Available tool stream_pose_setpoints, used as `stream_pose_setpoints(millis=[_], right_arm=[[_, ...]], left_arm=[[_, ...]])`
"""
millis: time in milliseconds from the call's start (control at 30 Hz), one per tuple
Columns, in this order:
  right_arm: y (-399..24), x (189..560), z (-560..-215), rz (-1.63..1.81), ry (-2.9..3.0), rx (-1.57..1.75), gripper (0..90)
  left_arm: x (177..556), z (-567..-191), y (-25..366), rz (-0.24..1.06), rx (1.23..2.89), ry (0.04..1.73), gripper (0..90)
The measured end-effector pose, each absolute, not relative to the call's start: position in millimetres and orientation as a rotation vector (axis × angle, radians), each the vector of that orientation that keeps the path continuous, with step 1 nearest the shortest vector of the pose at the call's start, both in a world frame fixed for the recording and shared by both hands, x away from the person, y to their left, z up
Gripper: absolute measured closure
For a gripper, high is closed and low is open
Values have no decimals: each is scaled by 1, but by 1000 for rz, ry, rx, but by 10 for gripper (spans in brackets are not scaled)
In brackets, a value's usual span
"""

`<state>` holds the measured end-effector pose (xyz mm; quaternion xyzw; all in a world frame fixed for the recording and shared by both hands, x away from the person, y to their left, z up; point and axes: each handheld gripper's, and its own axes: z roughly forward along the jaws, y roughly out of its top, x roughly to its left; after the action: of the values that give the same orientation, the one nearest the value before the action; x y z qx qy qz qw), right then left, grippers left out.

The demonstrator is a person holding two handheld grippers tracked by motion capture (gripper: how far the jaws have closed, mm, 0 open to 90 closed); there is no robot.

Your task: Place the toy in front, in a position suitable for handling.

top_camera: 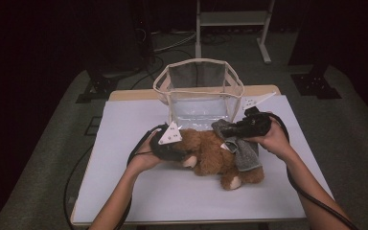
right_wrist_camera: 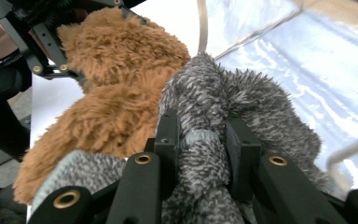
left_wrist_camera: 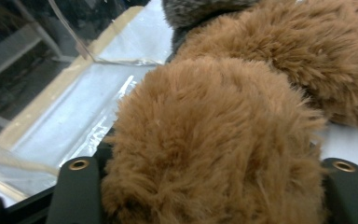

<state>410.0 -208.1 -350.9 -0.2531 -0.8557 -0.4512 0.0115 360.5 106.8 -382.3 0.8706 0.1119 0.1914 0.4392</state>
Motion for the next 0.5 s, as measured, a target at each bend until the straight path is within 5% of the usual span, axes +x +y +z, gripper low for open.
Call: stream_pose_setpoints(millis=[233,333,500], right_arm=[[-190,384,-364,-1382,-2663,-675,701],[-185,364,-362,-1390,-2694,-615,701],[-178,339,-353,-1359,-2752,-516,699]], left_arm=[[349,-379,124,297,2192,281,96],[341,-376,129,279,2184,266,98],[328,-380,131,290,2206,219,237]])
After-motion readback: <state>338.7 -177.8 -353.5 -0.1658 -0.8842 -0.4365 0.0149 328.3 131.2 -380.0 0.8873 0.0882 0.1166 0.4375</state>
